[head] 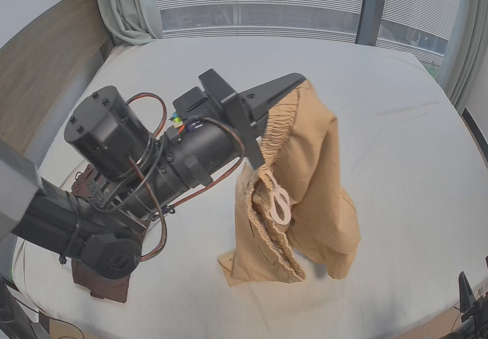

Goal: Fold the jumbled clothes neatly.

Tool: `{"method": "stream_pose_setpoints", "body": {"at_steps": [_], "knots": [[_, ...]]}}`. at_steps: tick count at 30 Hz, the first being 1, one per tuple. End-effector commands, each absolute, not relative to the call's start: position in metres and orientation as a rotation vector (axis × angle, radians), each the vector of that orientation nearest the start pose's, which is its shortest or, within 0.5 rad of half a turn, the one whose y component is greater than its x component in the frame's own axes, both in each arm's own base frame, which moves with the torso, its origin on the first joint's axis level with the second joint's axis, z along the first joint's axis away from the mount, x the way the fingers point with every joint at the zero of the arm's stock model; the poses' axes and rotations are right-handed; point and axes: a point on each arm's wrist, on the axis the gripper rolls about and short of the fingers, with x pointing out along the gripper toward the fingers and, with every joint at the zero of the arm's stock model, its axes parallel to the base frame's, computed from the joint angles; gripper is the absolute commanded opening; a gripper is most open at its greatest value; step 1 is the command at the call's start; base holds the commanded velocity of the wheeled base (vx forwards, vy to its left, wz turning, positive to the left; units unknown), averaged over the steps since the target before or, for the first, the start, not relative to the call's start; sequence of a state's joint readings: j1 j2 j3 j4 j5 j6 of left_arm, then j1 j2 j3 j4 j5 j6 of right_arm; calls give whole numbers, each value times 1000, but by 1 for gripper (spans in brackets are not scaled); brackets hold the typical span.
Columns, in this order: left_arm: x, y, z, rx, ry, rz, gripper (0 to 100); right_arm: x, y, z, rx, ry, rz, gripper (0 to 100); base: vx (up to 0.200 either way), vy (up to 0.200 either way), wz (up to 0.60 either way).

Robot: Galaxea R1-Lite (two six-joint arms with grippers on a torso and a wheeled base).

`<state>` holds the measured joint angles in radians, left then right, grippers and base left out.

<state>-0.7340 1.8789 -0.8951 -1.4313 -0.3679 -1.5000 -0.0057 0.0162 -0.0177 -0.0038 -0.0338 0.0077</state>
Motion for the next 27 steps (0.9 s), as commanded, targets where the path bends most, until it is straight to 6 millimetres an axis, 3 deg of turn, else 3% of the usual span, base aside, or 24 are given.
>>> {"method": "stream_pose_setpoints", "body": {"at_steps": [1,6,10,12,13,17,27], "knots": [[241,-194,223,-1321,369,-1135,0,-23,-1,76,6,-5,-40,100,0,0,0],[235,-177,208,-1285,369,-1077,0,-23,-1,76,6,-3,-40,100,0,0,0],[234,-158,182,-1202,361,-1023,0,-23,-1,76,6,-3,-40,100,0,0,0],[234,-158,182,-1202,361,-1023,0,-23,-1,76,6,-3,-40,100,0,0,0],[237,-141,165,-1137,395,-977,0,-23,-1,76,6,-3,-38,100,0,0,0],[237,-118,147,-1064,438,-939,0,-23,-1,76,6,-3,-40,100,0,0,0],[246,-94,113,-962,468,-804,0,-23,-1,76,5,-3,-38,100,0,0,0]]}}
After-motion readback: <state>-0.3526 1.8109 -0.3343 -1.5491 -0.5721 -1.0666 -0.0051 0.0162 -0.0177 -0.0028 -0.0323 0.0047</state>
